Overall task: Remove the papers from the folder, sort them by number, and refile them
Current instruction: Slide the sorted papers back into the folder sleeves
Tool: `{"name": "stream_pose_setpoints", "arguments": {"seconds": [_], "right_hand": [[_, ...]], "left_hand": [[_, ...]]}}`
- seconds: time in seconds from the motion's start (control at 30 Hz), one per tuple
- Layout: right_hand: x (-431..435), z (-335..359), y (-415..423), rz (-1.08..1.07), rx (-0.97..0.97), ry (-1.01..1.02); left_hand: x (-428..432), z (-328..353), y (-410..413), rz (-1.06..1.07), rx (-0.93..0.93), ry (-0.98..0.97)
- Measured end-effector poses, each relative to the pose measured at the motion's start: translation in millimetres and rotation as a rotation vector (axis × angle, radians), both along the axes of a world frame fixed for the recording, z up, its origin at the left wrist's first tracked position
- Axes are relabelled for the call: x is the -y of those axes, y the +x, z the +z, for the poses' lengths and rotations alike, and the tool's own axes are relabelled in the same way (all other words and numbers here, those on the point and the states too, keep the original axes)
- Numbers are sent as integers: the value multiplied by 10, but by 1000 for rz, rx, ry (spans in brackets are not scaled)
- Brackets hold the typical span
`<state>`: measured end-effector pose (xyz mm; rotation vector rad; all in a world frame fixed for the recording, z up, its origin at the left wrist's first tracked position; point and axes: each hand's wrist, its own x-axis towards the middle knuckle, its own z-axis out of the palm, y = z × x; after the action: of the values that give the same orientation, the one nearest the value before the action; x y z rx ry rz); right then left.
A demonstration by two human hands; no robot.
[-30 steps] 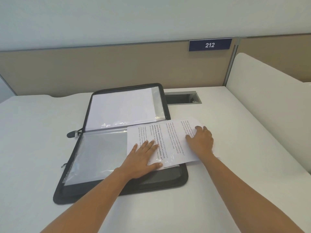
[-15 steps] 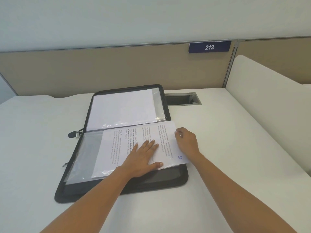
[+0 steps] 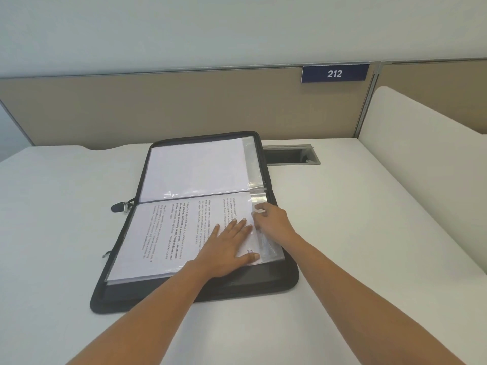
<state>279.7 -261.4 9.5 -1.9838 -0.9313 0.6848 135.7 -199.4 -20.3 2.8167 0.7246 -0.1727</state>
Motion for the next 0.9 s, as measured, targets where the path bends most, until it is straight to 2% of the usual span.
{"name": "stream_pose_setpoints", "arguments": {"seconds": [0.13,0.4,0.63,0.7,0.9], "right_hand": [[20,5,-2,-13,-109,12],[122,-17,29,-67,-100,-9],[118,-64,94,-148,-14,-42],[143,-60,78,-160,95,-62],[48,-31,-181,-197,599,-170]], "left_hand": [[4,-19,1,7,21,-7],[6,43,-18,42,94,-85],[-226,91,-204,123,183,-102],[-316,122,-289,153,186,-107],[-773,186,-570,289,165,-50]]}}
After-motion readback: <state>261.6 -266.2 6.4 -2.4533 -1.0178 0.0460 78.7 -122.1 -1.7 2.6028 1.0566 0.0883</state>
